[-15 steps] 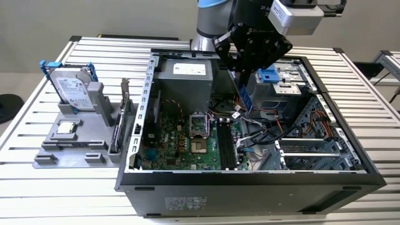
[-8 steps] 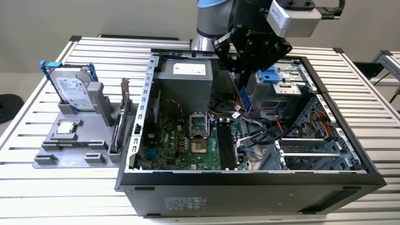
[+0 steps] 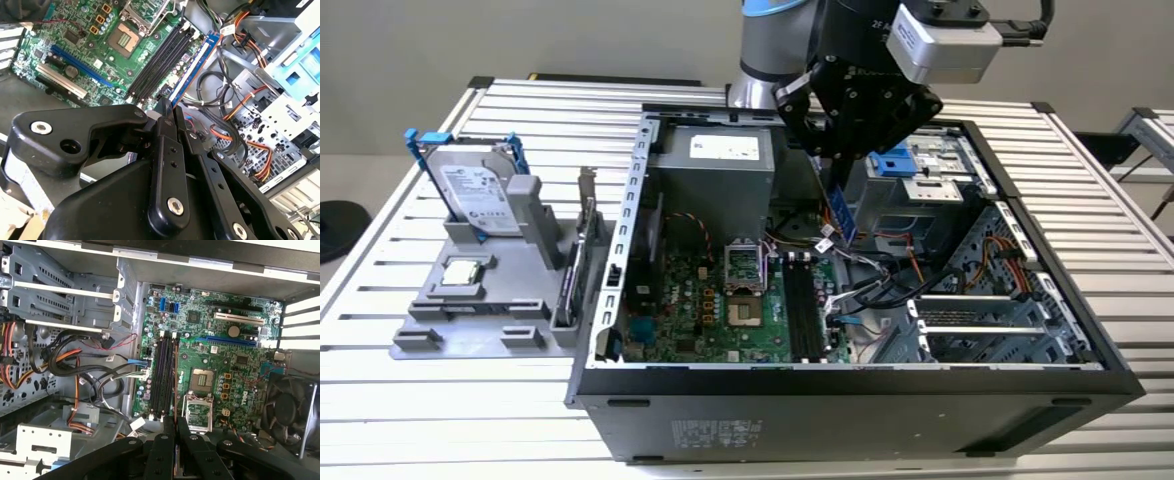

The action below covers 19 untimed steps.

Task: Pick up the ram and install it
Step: 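Insert the ram into the slot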

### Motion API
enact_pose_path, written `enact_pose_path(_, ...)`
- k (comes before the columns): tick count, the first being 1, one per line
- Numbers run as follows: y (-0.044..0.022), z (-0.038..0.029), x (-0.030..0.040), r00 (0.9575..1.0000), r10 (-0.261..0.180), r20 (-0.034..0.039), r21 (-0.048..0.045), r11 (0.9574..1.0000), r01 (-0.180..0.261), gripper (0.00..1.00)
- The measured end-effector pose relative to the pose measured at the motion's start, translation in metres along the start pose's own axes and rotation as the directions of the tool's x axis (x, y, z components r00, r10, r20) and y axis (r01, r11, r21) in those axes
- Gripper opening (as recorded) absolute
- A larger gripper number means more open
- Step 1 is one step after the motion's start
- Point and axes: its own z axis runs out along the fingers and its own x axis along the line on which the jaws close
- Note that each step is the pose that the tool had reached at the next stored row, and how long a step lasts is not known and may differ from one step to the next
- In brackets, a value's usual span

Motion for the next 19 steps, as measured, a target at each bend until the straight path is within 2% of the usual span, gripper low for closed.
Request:
enact_pose_path(13, 0.0001, 0.0063, 0.0, 0.9999, 0.017, -0.0002, 0.0002, 0.9999, -0.017, 0.0)
enact_pose_path(19, 0.0002, 0.0085, 0.0027, 0.9997, 0.024, -0.0003, 0.0002, 0.9997, -0.024, 0.0)
